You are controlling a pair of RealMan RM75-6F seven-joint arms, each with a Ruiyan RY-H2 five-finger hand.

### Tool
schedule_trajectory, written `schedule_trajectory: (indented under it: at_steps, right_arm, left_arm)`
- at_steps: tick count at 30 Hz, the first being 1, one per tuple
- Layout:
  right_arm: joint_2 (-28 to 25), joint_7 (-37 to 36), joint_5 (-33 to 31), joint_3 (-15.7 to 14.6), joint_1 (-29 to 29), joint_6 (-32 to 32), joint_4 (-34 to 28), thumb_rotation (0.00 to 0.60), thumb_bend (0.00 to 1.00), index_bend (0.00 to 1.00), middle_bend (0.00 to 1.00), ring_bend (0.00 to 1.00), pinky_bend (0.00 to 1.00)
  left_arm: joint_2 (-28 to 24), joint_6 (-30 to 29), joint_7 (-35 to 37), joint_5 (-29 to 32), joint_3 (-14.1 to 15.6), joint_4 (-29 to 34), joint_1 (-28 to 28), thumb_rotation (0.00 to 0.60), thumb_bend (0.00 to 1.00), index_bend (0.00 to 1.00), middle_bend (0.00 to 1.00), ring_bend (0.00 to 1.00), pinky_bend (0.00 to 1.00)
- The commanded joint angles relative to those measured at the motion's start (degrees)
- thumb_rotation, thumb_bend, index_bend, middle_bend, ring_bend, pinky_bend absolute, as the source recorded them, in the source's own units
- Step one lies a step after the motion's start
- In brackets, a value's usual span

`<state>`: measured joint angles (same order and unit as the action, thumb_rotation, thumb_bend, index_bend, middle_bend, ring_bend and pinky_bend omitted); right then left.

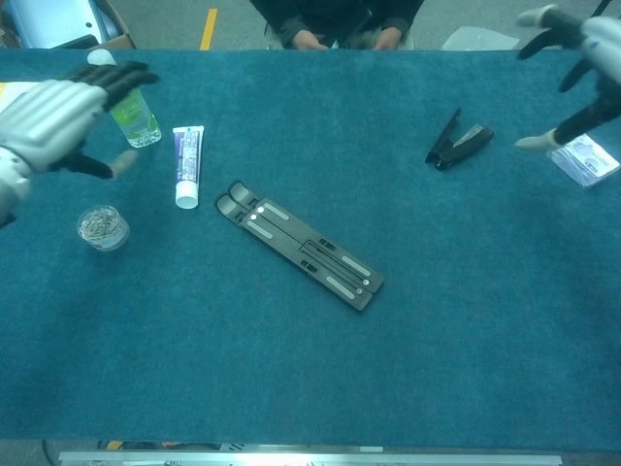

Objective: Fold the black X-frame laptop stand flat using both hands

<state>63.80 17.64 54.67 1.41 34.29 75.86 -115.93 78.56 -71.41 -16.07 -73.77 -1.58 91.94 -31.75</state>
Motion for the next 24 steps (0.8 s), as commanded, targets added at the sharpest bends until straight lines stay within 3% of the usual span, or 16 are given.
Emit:
schedule_trajectory:
  at_steps: [1, 11, 24]
  right_arm:
    - [0.8, 1.0, 5.6, -2.0, -5.0, 6.2, 2.4, 0.6, 0.0, 0.0, 0.21, 0.1, 0.33]
    - [1.6, -0.1, 14.9, -5.8, -16.1, 16.8, 6.7, 0.6, 0.0, 0.0, 0.19, 0.09, 0.32]
    - [0.1, -3.7, 20.2, -7.3, -25.7, 21.0, 8.4, 0.6, 0.0, 0.0, 0.19, 0.09, 0.31]
  left_arm:
    - [-2.6, -3.7, 4.4, -2.0, 0.1, -0.3, 3.0, 0.6, 0.4, 0.0, 0.0, 0.0, 0.0]
    - [-8.9, -8.9, 10.4, -4.7, 2.0, 1.2, 9.8, 0.6, 0.39, 0.0, 0.0, 0.0, 0.0]
    - [-13.0, -18.1, 13.6, -7.5, 4.1, 3.5, 19.9, 0.6, 0.39, 0.0, 0.0, 0.0, 0.0]
